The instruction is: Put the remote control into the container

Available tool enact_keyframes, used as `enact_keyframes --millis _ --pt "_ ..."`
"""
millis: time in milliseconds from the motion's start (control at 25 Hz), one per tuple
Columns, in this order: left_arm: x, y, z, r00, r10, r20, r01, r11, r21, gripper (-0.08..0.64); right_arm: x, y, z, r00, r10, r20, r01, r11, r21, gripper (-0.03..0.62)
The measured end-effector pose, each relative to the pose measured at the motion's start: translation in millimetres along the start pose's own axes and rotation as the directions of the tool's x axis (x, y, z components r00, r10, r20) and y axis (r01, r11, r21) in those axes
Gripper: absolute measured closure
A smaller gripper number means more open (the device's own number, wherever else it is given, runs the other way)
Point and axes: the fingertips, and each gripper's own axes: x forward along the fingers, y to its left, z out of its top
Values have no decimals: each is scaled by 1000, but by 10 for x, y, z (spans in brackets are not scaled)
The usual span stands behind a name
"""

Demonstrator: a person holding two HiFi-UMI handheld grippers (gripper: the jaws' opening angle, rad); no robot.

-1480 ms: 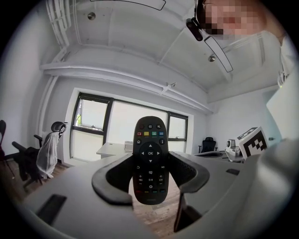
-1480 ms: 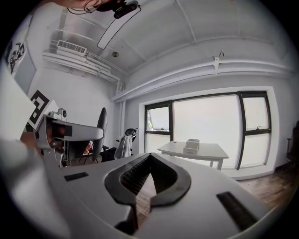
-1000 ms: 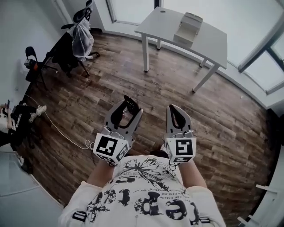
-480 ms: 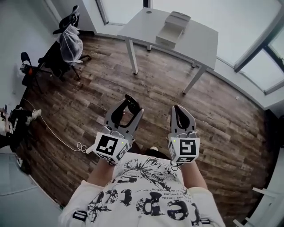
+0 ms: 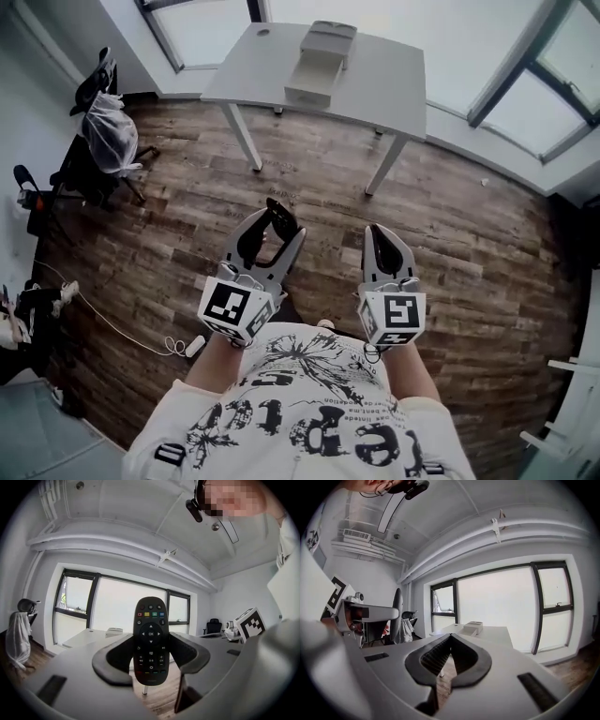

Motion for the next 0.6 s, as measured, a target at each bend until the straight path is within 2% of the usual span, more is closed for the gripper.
enact_keyframes --millis 280,440,600 --pt "628 766 194 992 -128 0 128 992 -16 311 828 -1 186 994 -111 -12 111 994 22 591" --pt "848 1413 405 987 -158 14 158 987 -14 311 1399 199 473 989 -144 30 144 989 13 591" --pt "971 2043 511 987 -158 21 159 987 -8 311 1975 427 580 986 -157 47 157 987 21 591"
